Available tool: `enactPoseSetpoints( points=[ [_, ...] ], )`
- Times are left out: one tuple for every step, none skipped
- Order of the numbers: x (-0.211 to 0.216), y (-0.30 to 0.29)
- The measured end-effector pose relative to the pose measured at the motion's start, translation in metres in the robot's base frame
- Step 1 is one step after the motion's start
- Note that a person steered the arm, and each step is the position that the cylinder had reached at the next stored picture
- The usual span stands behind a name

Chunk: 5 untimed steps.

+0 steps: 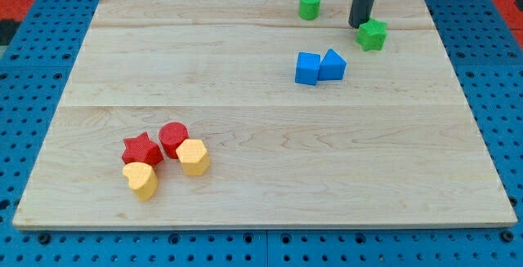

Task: Push green star towards center right

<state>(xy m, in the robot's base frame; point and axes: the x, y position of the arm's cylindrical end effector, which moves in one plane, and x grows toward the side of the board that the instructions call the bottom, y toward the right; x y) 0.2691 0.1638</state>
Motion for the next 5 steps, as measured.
enactPoseSetpoints(
  points=[
    [0.005, 0.030],
    [0.021, 0.044],
    [0.023, 0.019],
    [0.056, 0.011],
    [0.077, 0.008]
  ],
)
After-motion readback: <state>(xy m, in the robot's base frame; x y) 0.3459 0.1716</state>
